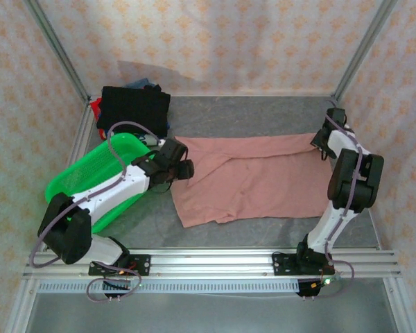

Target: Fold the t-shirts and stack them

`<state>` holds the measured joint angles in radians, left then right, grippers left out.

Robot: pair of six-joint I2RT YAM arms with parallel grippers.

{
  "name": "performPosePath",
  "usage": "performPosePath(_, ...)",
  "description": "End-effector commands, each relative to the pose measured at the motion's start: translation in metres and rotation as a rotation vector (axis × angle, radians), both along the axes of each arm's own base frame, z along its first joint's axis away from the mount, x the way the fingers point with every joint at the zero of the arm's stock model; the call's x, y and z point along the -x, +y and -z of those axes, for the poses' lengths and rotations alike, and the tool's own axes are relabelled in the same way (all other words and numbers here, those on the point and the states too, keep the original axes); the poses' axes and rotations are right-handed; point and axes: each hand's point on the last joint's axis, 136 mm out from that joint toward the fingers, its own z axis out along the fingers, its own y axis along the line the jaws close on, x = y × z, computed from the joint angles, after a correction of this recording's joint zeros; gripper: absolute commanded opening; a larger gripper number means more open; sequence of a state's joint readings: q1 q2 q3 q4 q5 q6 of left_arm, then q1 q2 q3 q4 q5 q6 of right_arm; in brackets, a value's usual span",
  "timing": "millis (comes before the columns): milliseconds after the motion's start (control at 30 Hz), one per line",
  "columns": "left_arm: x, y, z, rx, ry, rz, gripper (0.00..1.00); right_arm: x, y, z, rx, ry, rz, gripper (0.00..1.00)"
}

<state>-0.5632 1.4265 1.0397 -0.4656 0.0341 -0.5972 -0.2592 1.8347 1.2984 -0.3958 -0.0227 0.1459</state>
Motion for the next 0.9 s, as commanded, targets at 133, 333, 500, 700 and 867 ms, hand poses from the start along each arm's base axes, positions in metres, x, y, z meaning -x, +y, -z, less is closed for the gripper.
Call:
performPosePath(133,-0.046,-0.052,-0.036,0.087,-0.015,0.148,0.67,0.006,0.034,-0.050,-0.151,-0.150,-0.077,0.81)
performPosePath(333,-0.077,-0.076,-0.020,0.081,0.036,0.211,0.65,0.018,0.045,-0.060,-0.221,-0.165,-0.058,0.86)
performPosePath(500,-0.092,-0.077,0.004,0.098,0.080,0.170,0.62,0.042,0.032,-0.031,-0.217,0.024,0.062,0.85)
performPosePath(700,-0.112,-0.073,0.033,0.146,0.109,0.064,0.50,0.040,-0.001,0.005,-0.591,-0.139,0.336,0.67)
performPosePath(867,-0.123,-0.076,0.047,0.147,0.115,0.047,0.44,0.019,-0.022,0.009,-0.750,-0.269,0.425,0.65)
